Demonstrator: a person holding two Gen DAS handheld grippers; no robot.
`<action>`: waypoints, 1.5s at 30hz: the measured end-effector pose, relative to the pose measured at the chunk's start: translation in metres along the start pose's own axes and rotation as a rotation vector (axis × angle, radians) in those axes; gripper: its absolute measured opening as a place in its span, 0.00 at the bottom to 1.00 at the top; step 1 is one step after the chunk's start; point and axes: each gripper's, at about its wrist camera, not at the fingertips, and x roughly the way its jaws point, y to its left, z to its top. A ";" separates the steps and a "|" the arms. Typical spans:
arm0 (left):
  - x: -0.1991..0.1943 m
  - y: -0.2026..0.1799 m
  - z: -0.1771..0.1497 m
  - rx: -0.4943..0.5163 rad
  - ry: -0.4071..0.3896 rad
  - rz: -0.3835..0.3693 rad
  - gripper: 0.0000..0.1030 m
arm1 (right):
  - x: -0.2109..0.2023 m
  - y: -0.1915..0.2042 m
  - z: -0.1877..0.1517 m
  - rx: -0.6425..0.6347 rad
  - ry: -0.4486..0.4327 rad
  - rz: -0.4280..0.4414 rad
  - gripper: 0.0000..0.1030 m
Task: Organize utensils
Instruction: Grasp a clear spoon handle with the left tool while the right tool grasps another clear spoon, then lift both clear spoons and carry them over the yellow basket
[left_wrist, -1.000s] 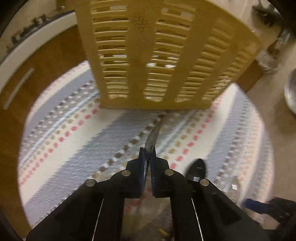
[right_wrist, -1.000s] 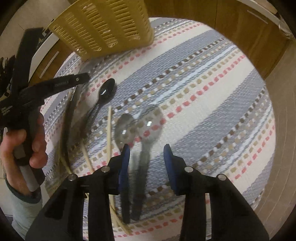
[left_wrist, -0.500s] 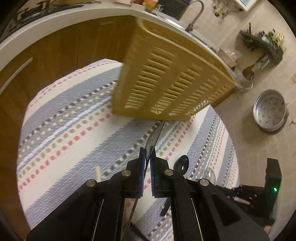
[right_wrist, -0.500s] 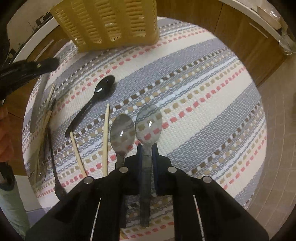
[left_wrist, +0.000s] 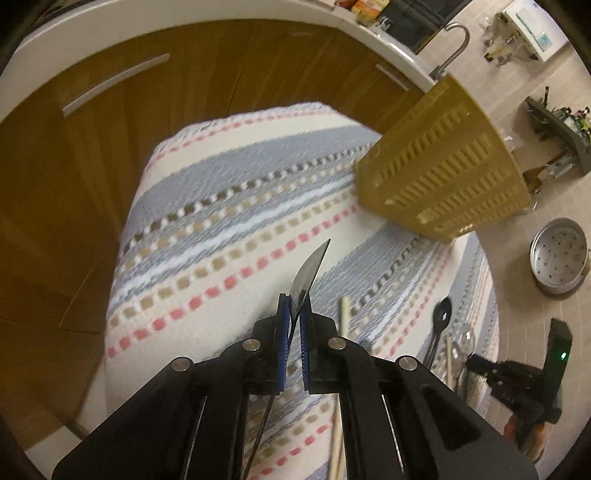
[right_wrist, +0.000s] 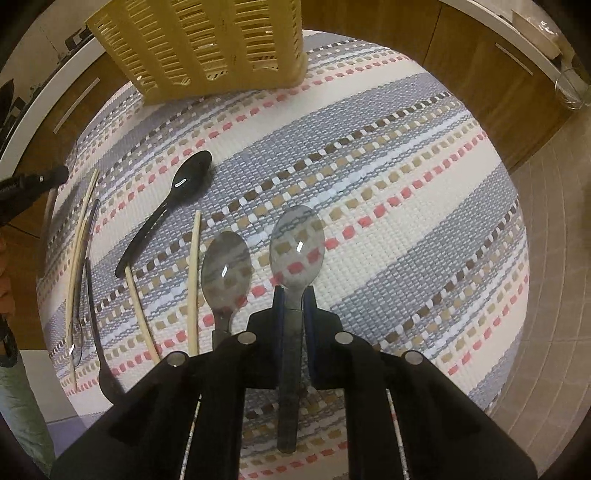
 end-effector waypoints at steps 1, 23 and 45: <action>-0.001 0.003 -0.001 -0.009 0.010 -0.003 0.09 | 0.000 -0.001 -0.001 0.003 0.004 0.004 0.09; 0.009 -0.031 -0.025 0.330 0.079 0.220 0.30 | -0.009 -0.028 0.000 0.045 0.048 0.081 0.35; -0.077 -0.056 -0.031 0.340 -0.333 0.002 0.09 | -0.092 -0.001 -0.002 -0.112 -0.279 0.098 0.10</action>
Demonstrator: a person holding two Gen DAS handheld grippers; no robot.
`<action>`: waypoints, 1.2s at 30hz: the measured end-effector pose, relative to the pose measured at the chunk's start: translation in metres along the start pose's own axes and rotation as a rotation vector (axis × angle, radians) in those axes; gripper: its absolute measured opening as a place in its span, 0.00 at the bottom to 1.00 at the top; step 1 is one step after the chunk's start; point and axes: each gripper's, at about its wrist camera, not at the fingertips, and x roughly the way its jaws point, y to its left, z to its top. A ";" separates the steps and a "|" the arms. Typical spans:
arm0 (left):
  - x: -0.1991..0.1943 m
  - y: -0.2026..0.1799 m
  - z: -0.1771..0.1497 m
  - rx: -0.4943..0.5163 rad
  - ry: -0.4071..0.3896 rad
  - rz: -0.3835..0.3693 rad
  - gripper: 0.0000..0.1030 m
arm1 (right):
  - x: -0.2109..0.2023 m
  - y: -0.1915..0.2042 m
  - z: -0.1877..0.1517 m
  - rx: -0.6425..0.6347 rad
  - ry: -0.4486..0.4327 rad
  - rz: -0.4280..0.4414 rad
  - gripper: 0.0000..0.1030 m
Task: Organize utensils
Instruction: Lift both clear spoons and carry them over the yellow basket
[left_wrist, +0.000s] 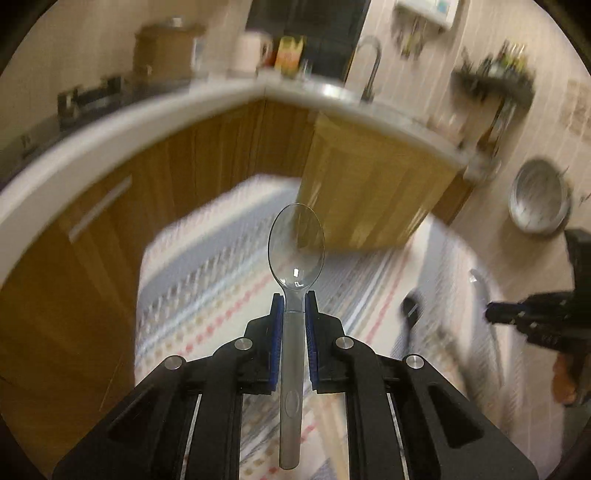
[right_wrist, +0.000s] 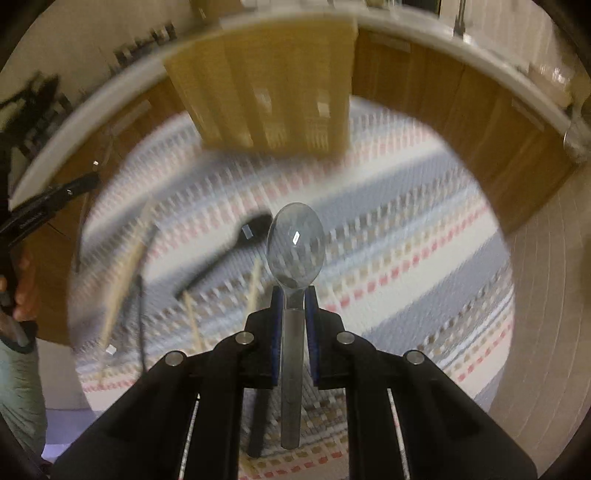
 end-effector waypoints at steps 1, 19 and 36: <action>-0.010 -0.005 0.007 -0.001 -0.056 -0.009 0.09 | -0.008 0.001 0.005 0.002 -0.034 0.013 0.10; 0.022 -0.051 0.136 0.004 -0.499 -0.142 0.09 | -0.057 -0.001 0.156 0.092 -0.772 -0.082 0.10; 0.081 -0.030 0.131 0.007 -0.538 -0.087 0.10 | 0.028 -0.017 0.158 0.086 -0.774 -0.163 0.10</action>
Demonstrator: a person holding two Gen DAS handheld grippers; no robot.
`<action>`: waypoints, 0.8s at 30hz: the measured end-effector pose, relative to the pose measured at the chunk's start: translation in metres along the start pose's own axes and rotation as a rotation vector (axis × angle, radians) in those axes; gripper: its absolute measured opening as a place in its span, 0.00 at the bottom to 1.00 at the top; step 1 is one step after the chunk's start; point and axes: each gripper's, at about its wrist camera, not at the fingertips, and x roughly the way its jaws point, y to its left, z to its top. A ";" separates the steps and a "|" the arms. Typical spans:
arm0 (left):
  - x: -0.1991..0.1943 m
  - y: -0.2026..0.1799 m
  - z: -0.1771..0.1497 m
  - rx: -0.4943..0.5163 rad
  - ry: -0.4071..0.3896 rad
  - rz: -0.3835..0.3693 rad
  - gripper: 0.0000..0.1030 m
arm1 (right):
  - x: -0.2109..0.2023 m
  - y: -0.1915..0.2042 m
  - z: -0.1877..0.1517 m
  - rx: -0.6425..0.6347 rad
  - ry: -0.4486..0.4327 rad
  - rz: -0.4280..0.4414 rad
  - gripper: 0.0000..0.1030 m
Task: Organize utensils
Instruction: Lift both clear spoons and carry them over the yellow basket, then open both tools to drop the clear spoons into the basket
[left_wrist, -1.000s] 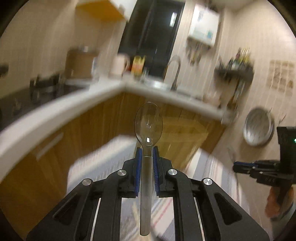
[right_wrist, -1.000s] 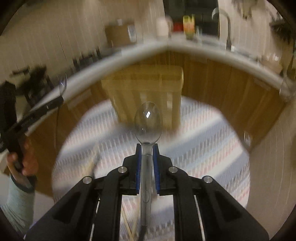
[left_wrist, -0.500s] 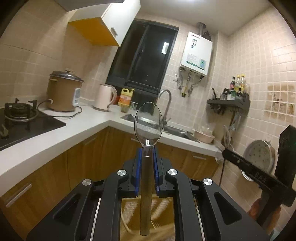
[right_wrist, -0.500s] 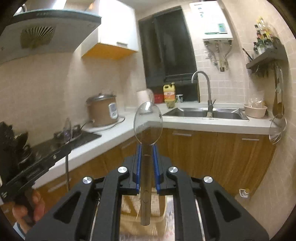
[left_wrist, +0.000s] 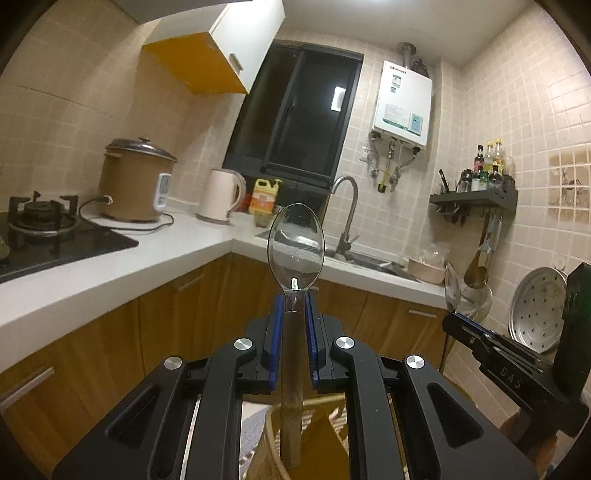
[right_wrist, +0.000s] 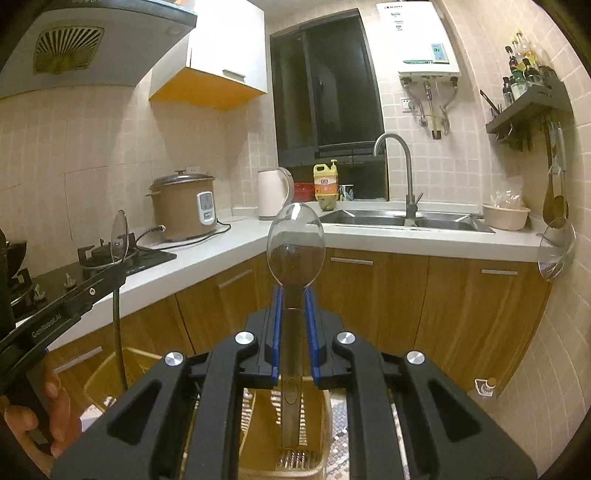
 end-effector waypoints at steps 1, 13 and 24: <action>-0.001 0.001 -0.001 -0.002 0.007 -0.005 0.10 | -0.001 -0.001 -0.001 0.001 -0.001 0.000 0.10; -0.040 0.014 -0.008 -0.035 0.097 -0.030 0.27 | -0.048 -0.001 -0.017 -0.054 0.071 0.030 0.47; -0.097 0.016 -0.012 -0.036 0.490 0.043 0.29 | -0.098 -0.017 -0.025 0.016 0.515 0.100 0.47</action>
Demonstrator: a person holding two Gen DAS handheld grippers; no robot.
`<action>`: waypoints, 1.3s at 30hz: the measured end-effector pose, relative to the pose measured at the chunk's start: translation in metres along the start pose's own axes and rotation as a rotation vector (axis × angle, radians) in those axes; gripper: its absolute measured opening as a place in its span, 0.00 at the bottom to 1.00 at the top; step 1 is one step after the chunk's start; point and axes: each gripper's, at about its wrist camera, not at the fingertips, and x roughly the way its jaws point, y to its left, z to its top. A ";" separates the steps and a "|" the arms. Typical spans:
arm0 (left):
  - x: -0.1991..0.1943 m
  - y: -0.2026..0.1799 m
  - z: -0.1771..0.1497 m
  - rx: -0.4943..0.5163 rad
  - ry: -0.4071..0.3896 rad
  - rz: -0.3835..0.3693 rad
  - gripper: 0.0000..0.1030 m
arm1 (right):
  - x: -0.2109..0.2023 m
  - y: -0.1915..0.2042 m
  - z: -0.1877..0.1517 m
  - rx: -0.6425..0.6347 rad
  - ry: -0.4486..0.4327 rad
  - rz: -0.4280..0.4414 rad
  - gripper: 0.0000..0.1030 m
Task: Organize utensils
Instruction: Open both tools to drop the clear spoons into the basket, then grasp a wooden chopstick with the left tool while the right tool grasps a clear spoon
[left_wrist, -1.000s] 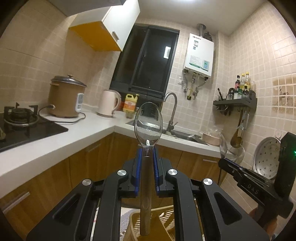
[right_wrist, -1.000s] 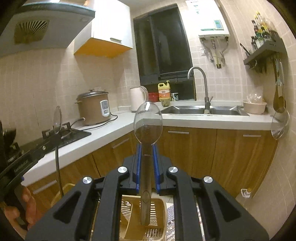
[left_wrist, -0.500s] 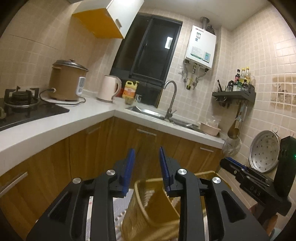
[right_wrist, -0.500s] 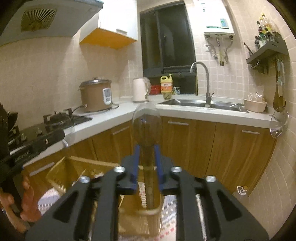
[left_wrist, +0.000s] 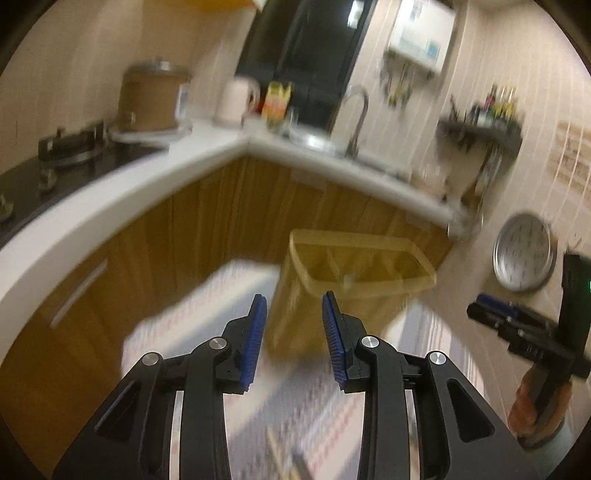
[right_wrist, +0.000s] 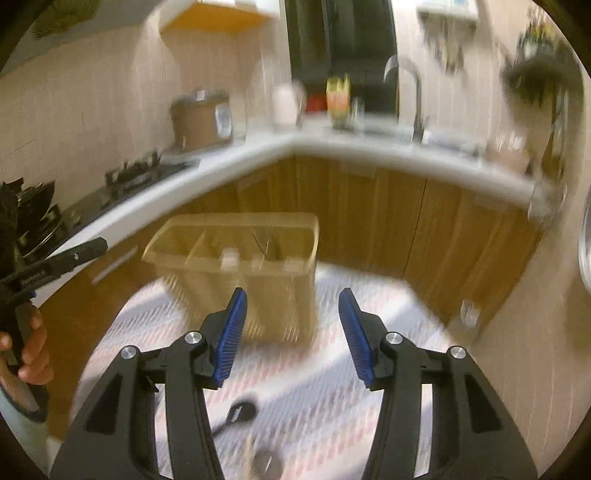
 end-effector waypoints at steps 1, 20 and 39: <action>0.001 0.001 -0.005 0.000 0.054 0.000 0.29 | 0.002 -0.002 -0.004 0.013 0.060 0.017 0.47; 0.073 0.019 -0.111 0.021 0.484 0.041 0.20 | 0.058 0.004 -0.128 0.053 0.609 0.063 0.32; 0.079 -0.005 -0.118 0.188 0.493 0.170 0.17 | 0.082 0.057 -0.140 -0.108 0.602 -0.063 0.10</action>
